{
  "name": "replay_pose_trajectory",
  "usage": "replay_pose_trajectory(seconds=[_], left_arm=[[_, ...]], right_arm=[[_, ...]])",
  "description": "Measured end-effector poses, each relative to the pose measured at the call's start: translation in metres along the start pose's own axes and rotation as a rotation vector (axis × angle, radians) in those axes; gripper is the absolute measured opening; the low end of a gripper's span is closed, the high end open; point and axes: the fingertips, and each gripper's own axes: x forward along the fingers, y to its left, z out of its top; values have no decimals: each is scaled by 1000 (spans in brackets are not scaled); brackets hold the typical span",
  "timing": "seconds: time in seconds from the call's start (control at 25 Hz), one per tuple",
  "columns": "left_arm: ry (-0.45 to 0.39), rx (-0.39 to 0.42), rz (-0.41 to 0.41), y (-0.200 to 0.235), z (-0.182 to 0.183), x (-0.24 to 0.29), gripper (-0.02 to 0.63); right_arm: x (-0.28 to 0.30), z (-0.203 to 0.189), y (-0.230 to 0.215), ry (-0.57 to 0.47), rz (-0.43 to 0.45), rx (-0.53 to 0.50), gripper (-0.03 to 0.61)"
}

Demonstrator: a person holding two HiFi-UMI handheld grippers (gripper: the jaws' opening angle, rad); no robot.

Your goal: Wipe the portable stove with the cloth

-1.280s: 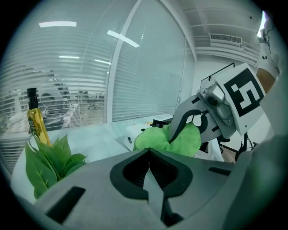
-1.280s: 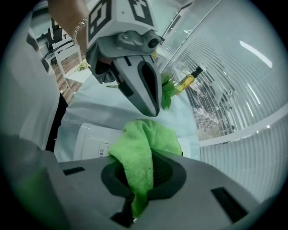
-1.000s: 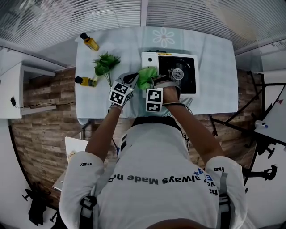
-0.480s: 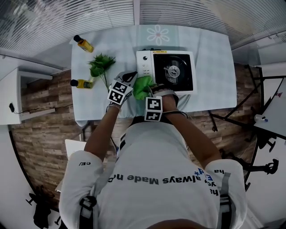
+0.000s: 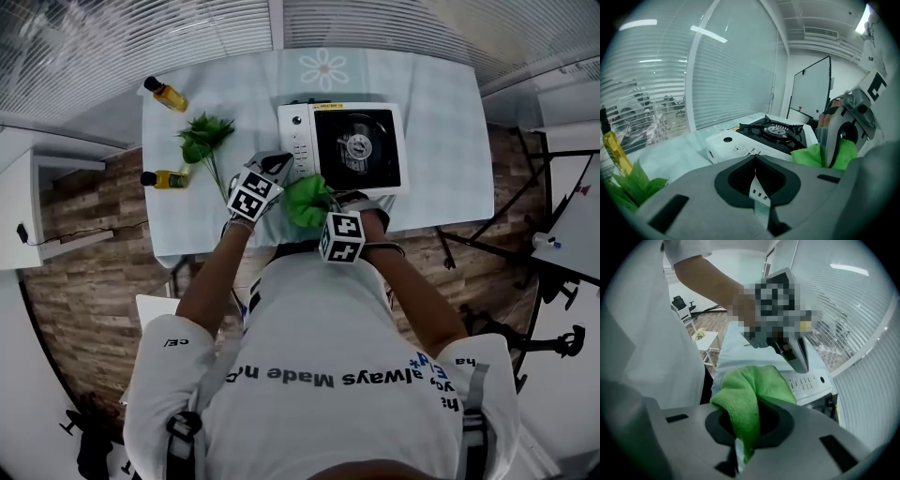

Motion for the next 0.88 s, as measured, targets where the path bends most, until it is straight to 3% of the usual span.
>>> replay_pose_trajectory(seconds=[0.36,0.88], left_arm=[[38,27,-34,-21,-3,8,12],[61,53,-9,-24,-8,10,12]], right_arm=[[-22,-62,-11,33,34,75,23],[-42,-119,-31,45,86,198,23]])
